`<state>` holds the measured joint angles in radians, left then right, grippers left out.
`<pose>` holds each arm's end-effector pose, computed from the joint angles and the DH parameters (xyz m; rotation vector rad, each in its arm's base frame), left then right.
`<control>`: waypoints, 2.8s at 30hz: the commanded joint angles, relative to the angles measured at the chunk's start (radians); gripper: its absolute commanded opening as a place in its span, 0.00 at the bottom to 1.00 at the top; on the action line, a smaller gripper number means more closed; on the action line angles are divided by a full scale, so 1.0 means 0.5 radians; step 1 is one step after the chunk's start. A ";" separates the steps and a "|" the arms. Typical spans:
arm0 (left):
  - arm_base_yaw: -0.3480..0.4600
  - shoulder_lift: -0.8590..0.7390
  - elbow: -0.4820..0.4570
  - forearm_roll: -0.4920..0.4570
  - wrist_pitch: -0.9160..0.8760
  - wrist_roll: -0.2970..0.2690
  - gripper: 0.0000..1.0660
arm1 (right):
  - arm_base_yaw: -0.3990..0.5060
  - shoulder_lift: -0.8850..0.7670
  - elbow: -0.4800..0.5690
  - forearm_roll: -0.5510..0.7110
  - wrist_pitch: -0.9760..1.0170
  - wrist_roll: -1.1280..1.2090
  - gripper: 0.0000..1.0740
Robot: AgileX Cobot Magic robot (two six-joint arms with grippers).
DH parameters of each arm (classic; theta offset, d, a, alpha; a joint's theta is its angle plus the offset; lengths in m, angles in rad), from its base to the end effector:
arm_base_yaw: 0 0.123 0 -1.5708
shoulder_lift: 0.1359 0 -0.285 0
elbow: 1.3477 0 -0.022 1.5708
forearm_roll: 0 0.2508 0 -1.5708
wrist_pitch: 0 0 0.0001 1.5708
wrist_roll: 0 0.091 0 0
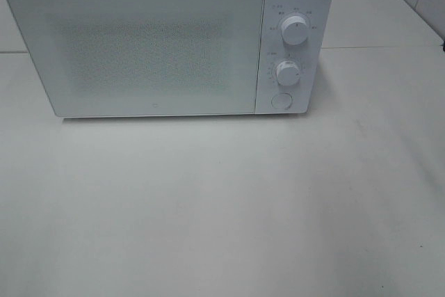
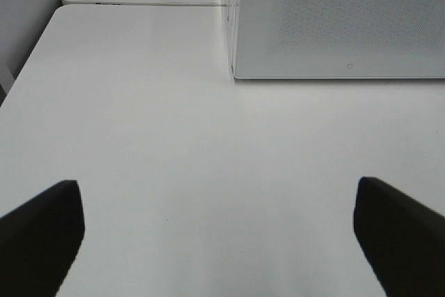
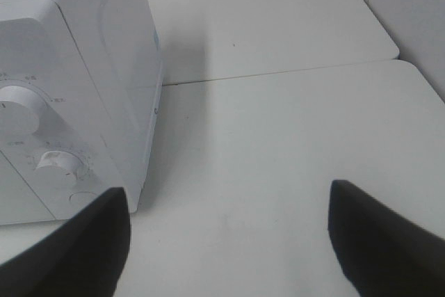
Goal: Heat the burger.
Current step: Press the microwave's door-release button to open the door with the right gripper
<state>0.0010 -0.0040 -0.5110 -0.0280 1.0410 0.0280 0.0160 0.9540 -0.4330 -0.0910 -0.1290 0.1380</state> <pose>-0.0060 -0.0022 0.2820 0.0283 2.0091 -0.0148 0.1917 0.0041 0.2628 0.0217 1.8763 0.0548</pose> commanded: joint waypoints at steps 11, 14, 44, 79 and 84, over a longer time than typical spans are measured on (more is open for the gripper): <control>0.002 -0.042 0.012 -0.002 -0.006 -0.016 0.92 | -0.006 0.546 0.224 0.182 -0.962 -0.194 0.71; 0.002 -0.042 0.012 -0.002 -0.006 -0.016 0.92 | 0.002 0.616 0.262 0.258 -1.076 -0.276 0.71; 0.002 -0.042 0.012 -0.002 -0.006 -0.016 0.92 | 1.568 1.444 0.080 1.888 -1.986 -1.026 0.71; 0.002 -0.042 0.012 -0.002 -0.006 -0.016 0.92 | 1.668 1.560 -0.118 2.030 -1.766 1.096 0.25; 0.002 -0.042 0.012 -0.002 -0.006 -0.016 0.92 | 1.668 1.560 -0.118 2.030 -1.766 1.550 0.13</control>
<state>0.0010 -0.0040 -0.5050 -0.0270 1.0420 0.0280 0.8510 1.7330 -0.4850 0.9320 -1.0150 0.8590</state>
